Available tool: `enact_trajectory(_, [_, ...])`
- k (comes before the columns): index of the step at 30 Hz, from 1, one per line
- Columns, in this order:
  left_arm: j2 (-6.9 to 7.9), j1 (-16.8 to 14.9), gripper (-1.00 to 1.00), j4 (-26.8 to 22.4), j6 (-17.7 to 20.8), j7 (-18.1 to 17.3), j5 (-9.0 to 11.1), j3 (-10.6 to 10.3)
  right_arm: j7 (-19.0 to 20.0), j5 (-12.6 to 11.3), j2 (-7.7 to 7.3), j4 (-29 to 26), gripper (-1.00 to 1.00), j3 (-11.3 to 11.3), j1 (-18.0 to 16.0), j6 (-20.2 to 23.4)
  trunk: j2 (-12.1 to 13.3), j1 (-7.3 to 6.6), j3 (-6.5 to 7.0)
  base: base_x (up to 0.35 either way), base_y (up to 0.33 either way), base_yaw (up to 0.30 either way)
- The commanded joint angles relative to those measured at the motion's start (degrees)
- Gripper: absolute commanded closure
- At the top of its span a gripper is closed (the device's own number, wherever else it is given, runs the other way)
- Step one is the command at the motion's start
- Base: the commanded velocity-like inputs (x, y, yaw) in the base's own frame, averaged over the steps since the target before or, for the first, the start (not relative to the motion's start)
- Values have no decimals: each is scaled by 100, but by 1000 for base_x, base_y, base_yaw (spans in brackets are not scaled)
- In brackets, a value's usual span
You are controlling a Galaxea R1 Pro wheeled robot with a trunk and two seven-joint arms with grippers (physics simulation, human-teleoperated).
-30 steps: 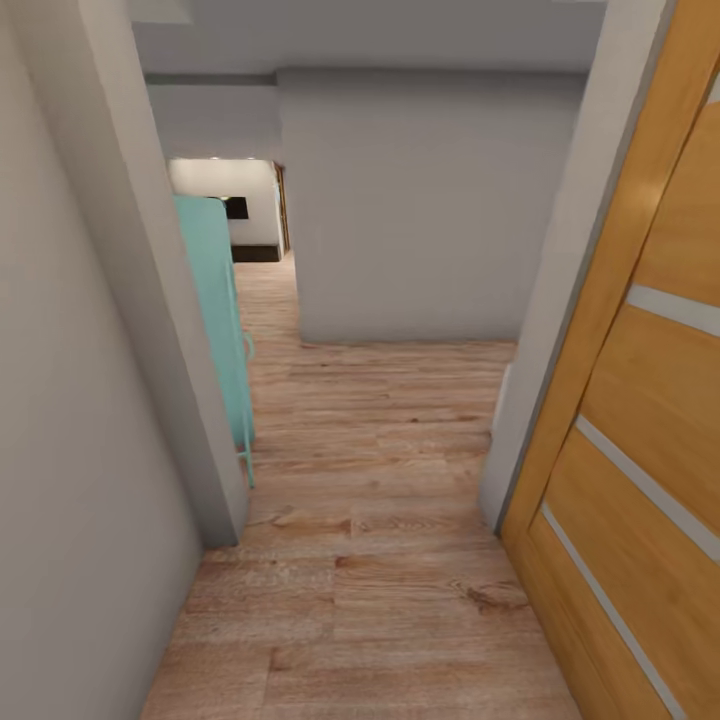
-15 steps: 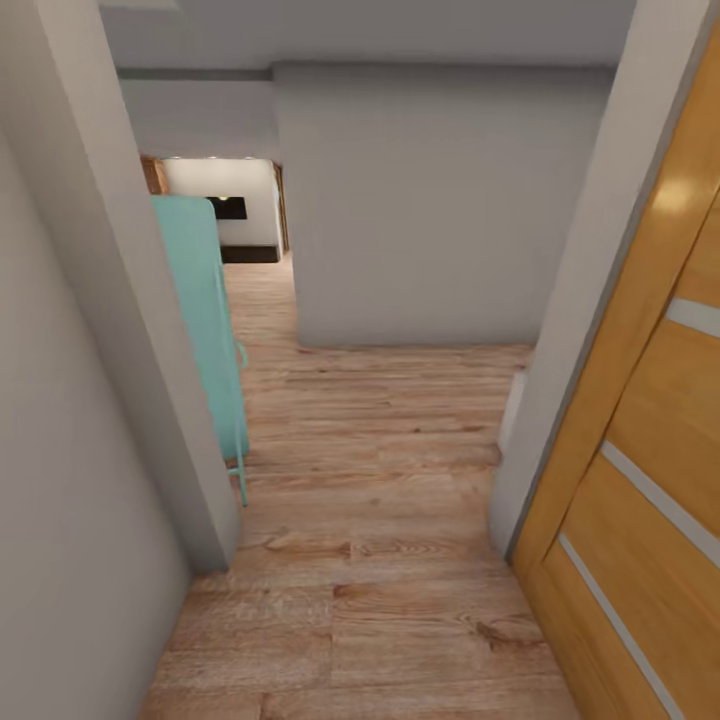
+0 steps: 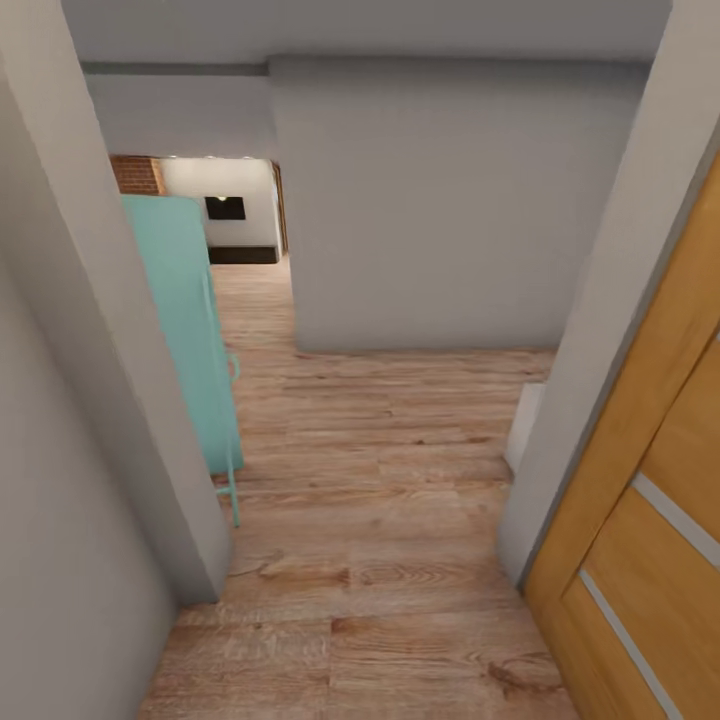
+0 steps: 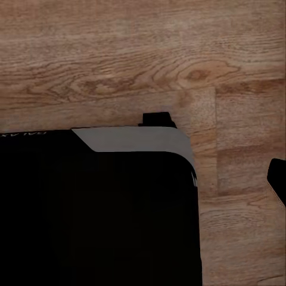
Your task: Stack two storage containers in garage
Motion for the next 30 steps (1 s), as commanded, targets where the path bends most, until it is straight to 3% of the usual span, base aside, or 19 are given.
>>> enact_trajectory(1, [-2,-4,-100,6,-15,-17,47,4,-6,-43,5,17,-100,45,-6,-27,-3,3,-6,322,0,0])
enact_trajectory(10, [23,-4,-100,-35,40,101,12,-43,-10,-43,3,17,-100,45,-6,-27,-3,3,-6,322,1,0])
enact_trajectory(12, [243,-4,-100,-2,29,54,7,-57,-9,-43,8,17,-100,46,-6,-27,-3,3,-6,322,55,0])
enact_trajectory(15, [375,-4,-100,6,32,24,-2,-34,-8,-43,8,17,-100,45,-6,-27,-3,3,-6,322,78,0])
enact_trajectory(25, [312,2,-100,24,190,83,23,-32,-8,-43,3,17,-100,45,-6,-27,-3,3,-6,323,19,0])
enact_trajectory(30, [230,210,-100,25,326,85,34,-29,-9,-43,3,17,-100,45,-6,-27,-3,3,-6,323,1,0])
